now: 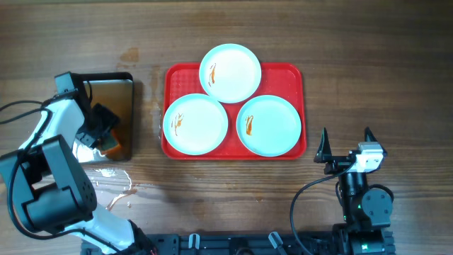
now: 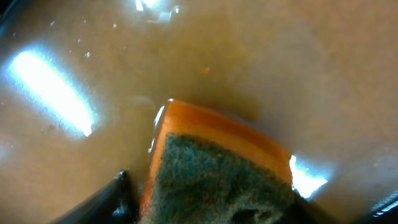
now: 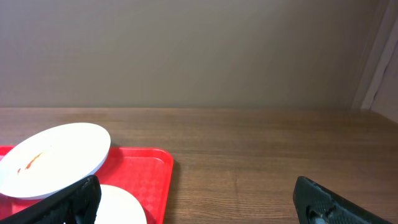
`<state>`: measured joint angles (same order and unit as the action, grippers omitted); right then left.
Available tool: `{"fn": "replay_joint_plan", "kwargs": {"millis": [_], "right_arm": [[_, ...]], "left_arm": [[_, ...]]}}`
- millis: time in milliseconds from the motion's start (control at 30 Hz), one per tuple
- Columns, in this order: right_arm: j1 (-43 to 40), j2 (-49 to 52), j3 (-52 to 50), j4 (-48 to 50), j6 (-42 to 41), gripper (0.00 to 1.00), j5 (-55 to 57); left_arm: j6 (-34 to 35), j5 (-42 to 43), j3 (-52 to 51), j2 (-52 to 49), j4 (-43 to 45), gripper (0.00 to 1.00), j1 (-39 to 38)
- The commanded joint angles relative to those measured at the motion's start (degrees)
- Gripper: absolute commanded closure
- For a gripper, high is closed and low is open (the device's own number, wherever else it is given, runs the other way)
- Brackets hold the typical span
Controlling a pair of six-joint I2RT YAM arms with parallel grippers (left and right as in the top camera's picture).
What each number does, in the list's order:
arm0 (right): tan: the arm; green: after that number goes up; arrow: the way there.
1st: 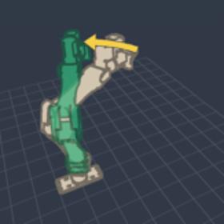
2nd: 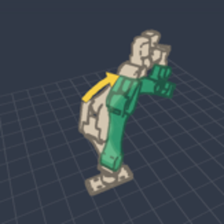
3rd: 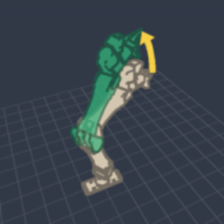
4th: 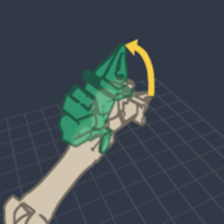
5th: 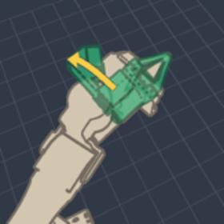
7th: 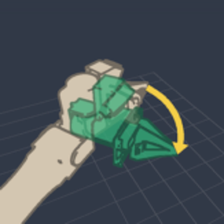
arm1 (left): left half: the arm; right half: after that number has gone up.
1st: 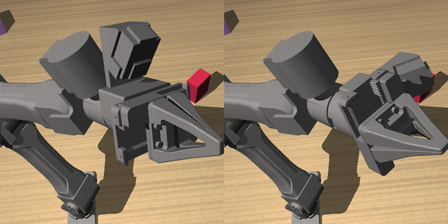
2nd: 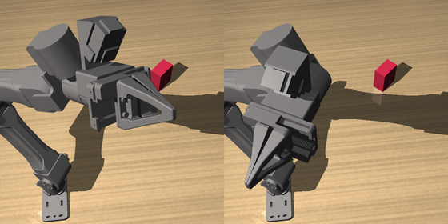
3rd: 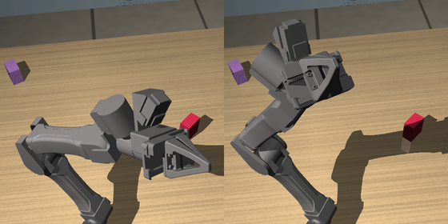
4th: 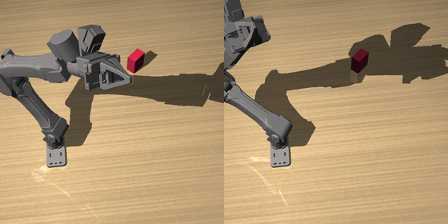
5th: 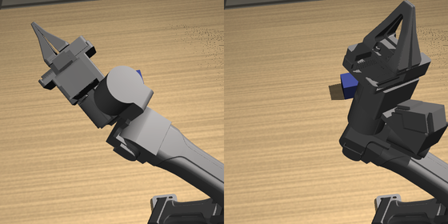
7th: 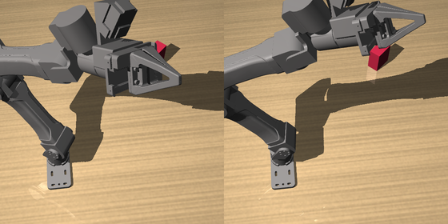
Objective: Clean dirty plates on tray and stack at the side
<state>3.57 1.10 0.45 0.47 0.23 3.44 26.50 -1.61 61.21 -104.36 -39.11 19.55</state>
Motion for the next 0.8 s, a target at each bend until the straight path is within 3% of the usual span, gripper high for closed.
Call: {"fn": "replay_joint_plan", "kwargs": {"millis": [0, 67, 133, 500, 767], "right_arm": [[0.11, -0.20, -0.13, 0.20, -0.39, 0.00, -0.68], [0.11, -0.20, -0.13, 0.17, -0.42, 0.00, -0.68], [0.11, -0.20, -0.13, 0.17, -0.39, 0.00, -0.70], [0.11, -0.20, -0.13, 0.20, -0.39, 0.00, -0.68], [0.11, -0.20, -0.13, 0.20, -0.42, 0.00, -0.68]], "left_arm": [[-0.79, -1.95, -0.68, -0.66, 0.37, 0.59, -0.33], [-0.79, -1.95, -0.68, -0.66, 0.66, 0.66, -0.31], [-0.79, -1.92, -0.61, -0.66, 1.42, 0.95, -0.33], [-0.55, -1.25, 5.73, 4.00, 2.19, 0.96, -0.28], [-0.37, 4.39, 6.23, 13.16, 9.94, 0.96, -0.26]]}}
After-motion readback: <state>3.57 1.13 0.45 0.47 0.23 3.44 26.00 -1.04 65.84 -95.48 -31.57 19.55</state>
